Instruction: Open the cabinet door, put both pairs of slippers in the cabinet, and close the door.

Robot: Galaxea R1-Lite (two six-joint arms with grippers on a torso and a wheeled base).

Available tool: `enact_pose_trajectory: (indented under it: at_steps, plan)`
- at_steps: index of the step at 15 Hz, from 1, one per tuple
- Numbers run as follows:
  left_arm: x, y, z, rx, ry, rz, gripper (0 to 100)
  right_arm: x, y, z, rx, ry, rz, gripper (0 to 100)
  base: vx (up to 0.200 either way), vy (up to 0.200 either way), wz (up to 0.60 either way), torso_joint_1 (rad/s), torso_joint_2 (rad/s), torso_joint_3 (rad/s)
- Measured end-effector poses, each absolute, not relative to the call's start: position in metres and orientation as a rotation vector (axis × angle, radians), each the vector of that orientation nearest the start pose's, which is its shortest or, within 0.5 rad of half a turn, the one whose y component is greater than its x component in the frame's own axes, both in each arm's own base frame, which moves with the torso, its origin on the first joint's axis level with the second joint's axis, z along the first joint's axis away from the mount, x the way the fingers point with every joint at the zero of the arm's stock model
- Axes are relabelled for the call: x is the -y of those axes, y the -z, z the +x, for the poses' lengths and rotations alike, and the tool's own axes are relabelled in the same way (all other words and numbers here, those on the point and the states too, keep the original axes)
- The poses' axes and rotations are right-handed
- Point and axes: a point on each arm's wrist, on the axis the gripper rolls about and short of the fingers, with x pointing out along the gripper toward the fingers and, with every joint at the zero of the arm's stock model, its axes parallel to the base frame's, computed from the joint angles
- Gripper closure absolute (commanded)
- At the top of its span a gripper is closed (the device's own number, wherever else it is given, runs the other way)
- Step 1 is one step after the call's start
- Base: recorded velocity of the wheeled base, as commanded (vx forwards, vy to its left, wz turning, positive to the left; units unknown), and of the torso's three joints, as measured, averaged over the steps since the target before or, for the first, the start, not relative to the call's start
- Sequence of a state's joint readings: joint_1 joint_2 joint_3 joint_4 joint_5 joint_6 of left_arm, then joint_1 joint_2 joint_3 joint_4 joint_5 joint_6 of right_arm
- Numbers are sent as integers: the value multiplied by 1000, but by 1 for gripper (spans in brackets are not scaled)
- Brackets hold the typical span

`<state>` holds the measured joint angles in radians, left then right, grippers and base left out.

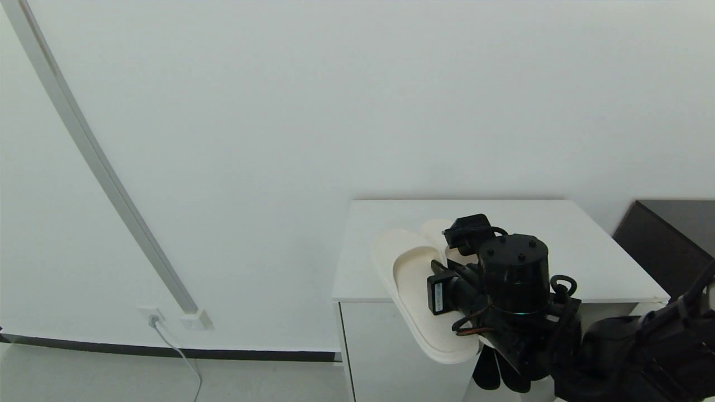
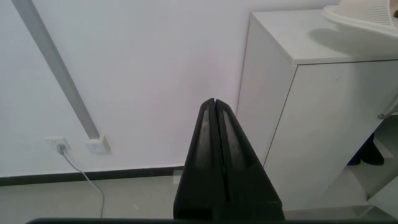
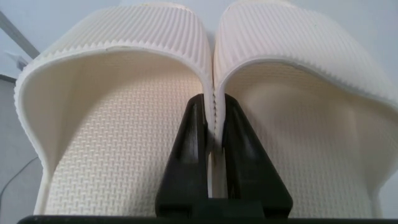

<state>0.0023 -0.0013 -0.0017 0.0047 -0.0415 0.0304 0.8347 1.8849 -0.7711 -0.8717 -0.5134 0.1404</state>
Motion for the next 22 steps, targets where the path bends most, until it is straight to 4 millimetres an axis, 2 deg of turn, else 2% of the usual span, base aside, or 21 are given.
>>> enact_pose_trajectory:
  at_steps: [1, 14, 22]
  plan:
    - [1, -75, -23, -1, 39, 30, 100, -240, -139, 232, -208, -305, -9, 100, 0, 0, 0, 0, 0, 0]
    - [1, -75, -23, -1, 37, 29, 100, -238, -138, 231, -209, -304, -11, 100, -200, 0, 0, 2, 3, 3]
    - [1, -75, -23, -1, 38, 28, 100, -239, -132, 233, -222, -296, -22, 100, 0, 0, 0, 0, 0, 0]
